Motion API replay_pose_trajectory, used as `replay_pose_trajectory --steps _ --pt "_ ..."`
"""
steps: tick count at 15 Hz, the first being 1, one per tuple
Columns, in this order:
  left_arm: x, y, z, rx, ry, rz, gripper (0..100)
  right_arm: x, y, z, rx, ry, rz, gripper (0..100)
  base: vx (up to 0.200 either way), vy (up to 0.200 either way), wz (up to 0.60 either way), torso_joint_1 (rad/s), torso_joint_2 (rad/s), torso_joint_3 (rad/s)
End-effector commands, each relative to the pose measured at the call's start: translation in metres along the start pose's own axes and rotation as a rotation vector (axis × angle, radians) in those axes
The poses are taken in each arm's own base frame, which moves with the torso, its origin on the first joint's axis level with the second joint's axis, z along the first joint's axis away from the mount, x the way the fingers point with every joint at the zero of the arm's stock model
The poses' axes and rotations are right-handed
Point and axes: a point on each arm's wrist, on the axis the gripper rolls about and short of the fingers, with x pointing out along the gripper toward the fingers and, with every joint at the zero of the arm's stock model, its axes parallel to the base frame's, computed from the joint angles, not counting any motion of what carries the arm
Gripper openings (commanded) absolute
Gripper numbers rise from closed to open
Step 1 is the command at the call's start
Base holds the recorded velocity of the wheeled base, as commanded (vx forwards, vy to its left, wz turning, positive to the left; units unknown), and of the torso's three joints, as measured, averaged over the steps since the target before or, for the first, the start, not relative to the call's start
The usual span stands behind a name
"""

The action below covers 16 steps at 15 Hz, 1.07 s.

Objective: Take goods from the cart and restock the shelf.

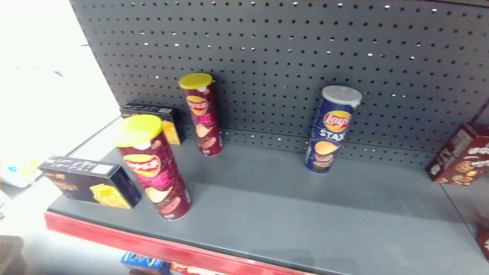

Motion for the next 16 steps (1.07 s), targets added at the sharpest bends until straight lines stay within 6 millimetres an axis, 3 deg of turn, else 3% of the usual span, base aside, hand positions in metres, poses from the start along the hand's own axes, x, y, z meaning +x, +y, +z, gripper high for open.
replay_pose_trajectory --steps 1,12,16 --pt "0.0000 0.0000 0.0000 0.000 0.000 0.001 100 0.0001 0.0000 0.0002 0.000 0.000 0.000 100 0.000 0.000 0.60 0.002 0.01 -0.002" --pt "0.0000 -0.0003 -0.0002 0.015 0.001 -0.013 100 0.0001 0.0000 0.0002 0.000 0.000 0.000 100 0.000 0.000 0.60 0.001 0.00 0.003" --pt "0.0000 -0.0003 0.0000 0.003 -0.001 -0.013 100 0.0000 0.0000 0.0001 0.001 -0.001 0.000 100 0.000 0.000 0.00 0.000 0.00 0.000"
